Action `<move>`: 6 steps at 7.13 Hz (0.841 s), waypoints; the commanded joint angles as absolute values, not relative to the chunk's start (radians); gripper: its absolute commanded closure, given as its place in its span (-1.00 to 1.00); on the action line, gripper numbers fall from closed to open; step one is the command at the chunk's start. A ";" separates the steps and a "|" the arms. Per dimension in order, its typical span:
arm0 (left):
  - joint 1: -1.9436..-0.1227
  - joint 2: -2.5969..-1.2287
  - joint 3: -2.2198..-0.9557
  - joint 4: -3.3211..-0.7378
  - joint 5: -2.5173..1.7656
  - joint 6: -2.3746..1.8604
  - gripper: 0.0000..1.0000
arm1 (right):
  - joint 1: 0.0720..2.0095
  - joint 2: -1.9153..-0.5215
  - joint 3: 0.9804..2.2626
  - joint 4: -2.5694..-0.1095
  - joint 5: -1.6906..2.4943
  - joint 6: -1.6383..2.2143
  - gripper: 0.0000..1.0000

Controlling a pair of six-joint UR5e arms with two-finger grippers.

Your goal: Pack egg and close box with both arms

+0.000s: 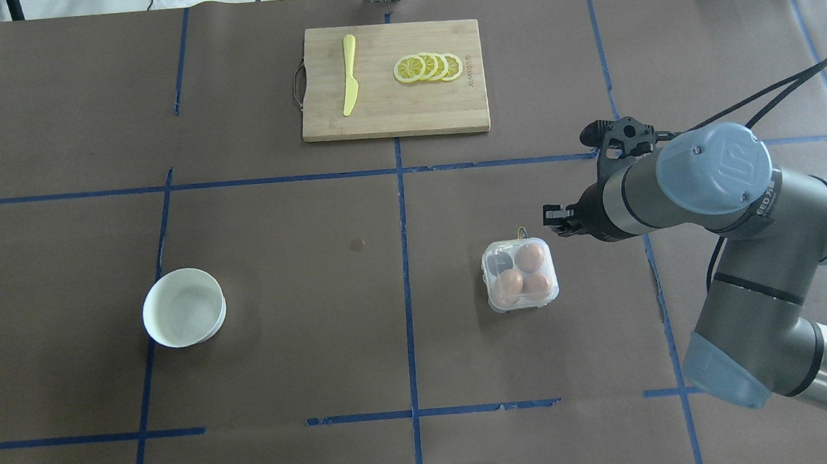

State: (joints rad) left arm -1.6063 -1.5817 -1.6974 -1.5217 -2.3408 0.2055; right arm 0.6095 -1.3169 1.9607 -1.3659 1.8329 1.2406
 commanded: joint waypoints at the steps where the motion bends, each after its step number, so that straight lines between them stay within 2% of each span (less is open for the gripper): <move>1: -1.606 -1.582 -1.694 -1.522 -2.341 0.206 -1.00 | 0.699 -1.368 2.002 -1.503 1.845 1.043 0.67; 2: -1.606 -1.582 -1.692 -1.522 -2.333 0.210 -1.00 | 0.766 -1.409 2.006 -1.502 1.894 0.957 -0.34; 3: -1.606 -1.580 -1.692 -1.522 -2.332 0.212 -1.00 | 0.860 -1.458 2.008 -1.503 1.939 0.831 -0.99; 5: -1.605 -1.578 -1.690 -1.522 -2.332 0.212 -1.00 | 1.131 -1.617 1.971 -1.502 2.085 0.446 -1.00; 6: -1.603 -1.577 -1.690 -1.522 -2.330 0.212 -1.00 | 1.281 -1.670 1.909 -1.503 2.161 0.234 -1.00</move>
